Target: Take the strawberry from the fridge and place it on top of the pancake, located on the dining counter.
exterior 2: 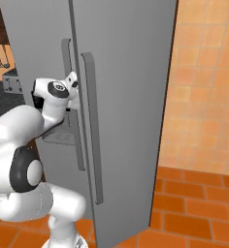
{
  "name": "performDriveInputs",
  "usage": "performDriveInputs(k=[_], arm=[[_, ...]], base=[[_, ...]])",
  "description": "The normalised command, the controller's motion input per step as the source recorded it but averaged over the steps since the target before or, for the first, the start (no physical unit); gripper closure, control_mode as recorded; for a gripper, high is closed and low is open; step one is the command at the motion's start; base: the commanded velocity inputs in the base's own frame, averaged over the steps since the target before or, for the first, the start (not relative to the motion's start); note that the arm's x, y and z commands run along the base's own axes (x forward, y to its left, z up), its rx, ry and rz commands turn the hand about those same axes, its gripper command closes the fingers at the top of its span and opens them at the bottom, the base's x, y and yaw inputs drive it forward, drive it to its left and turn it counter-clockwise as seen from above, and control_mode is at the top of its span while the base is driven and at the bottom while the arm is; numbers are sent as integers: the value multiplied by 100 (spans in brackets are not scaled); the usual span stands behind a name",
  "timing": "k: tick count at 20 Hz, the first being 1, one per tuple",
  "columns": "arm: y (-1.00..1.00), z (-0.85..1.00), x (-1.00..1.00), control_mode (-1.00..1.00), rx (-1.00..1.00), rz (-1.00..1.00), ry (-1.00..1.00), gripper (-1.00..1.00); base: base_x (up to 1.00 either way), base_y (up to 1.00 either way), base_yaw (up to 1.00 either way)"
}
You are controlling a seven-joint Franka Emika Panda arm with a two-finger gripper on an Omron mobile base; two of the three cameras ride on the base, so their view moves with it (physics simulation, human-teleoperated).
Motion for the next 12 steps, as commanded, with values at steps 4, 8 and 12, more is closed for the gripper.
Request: performDriveInputs(k=[4, 8, 12], arm=[[-60, 26, -49, -100, -3, -2, -13, -100], [-56, 39, -28, -100, -4, -9, -5, -100], [-65, 43, -6, -100, -4, -18, 0, -100]], base=[[0, 0, 0], [0, 0, 0], [0, 0, 0]])
